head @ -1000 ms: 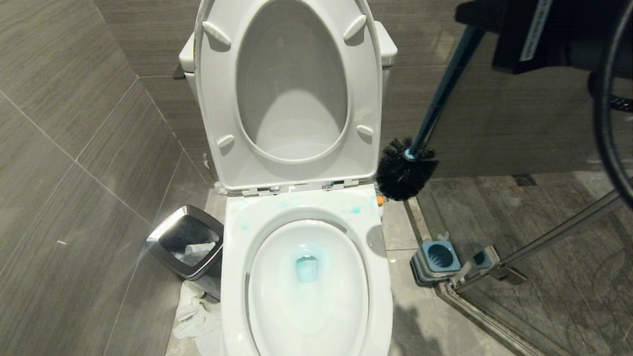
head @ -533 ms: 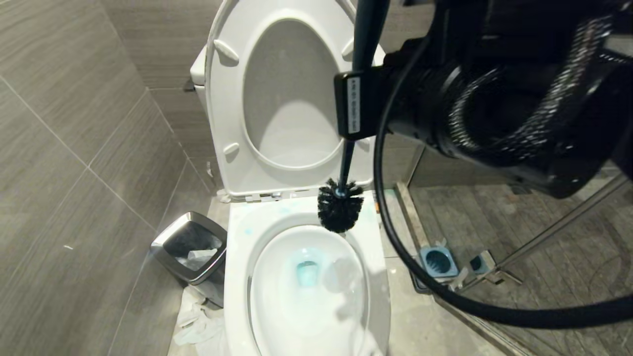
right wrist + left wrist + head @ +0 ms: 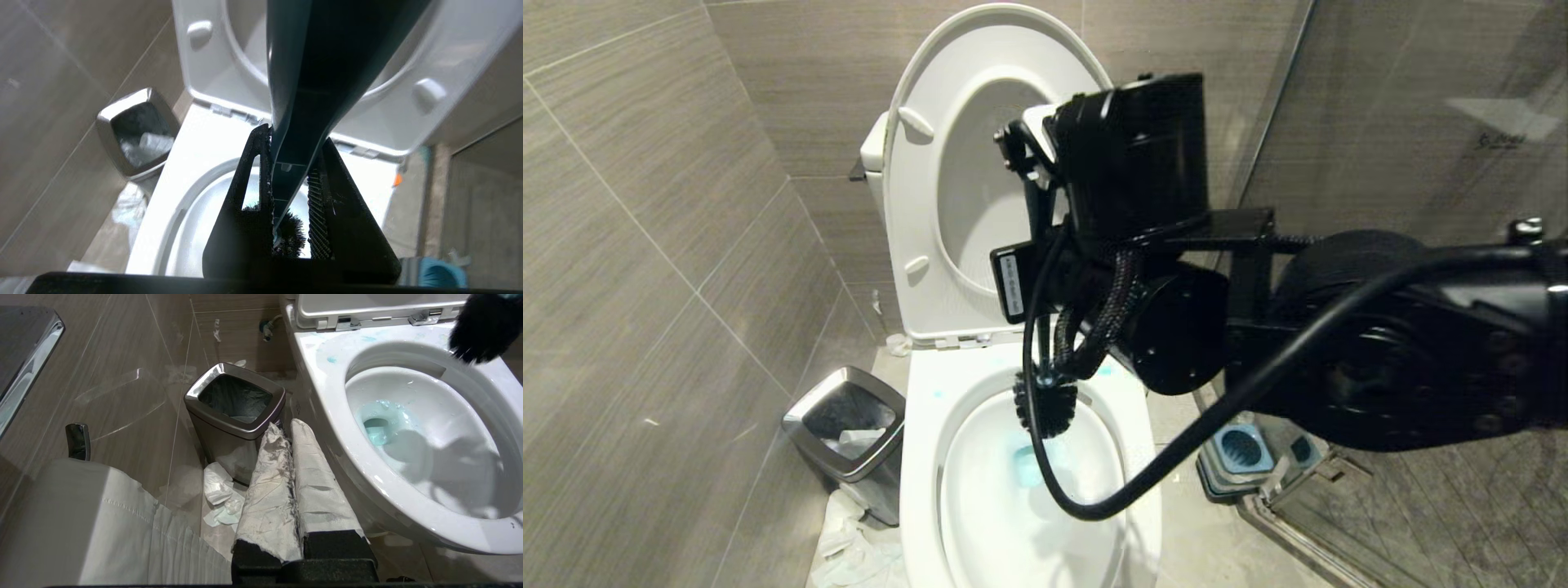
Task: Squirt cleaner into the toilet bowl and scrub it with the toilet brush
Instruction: Scrub the toilet bowl
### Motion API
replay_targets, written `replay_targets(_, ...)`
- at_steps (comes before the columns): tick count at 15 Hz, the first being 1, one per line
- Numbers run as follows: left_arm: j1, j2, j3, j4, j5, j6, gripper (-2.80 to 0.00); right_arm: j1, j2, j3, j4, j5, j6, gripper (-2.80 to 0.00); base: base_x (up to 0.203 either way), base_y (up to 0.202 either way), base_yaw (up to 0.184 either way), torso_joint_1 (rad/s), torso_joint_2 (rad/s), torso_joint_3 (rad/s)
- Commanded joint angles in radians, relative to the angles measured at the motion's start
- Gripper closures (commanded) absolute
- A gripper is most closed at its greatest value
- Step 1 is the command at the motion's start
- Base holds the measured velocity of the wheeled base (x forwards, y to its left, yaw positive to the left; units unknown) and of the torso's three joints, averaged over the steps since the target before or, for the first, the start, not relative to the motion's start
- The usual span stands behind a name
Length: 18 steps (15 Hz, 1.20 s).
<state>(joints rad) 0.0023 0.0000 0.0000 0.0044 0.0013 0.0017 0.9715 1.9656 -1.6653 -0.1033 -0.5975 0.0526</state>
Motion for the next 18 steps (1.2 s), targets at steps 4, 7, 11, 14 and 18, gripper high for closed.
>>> replay_targets(4,0.001,0.002,0.000,0.000,0.000,0.000,0.00,-0.051,0.189,-0.024,-0.003,0.033,0.071,0.00,0.000,0.000,0.000,0.000,0.00,0.000)
replay_targets(7,0.001,0.002,0.000,0.000,0.000,0.000,0.00,-0.081,0.269,-0.050,-0.005,0.053,0.096,0.00,0.000,0.000,0.000,0.000,0.00,0.000)
replay_targets(11,0.001,0.002,0.000,0.000,0.000,0.001,0.00,-0.109,0.398,-0.142,-0.035,0.064,0.098,0.00,0.000,0.000,0.000,0.000,0.00,0.000)
replay_targets(14,0.000,0.002,0.000,0.000,0.000,0.003,0.00,-0.118,0.505,-0.238,-0.072,0.064,0.081,0.00,0.000,0.000,0.000,0.000,0.00,0.000)
replay_targets(18,0.001,0.002,0.000,0.000,0.000,0.008,0.00,-0.127,0.629,-0.313,-0.078,0.062,0.064,0.00,0.000,0.000,0.000,0.000,0.00,0.000)
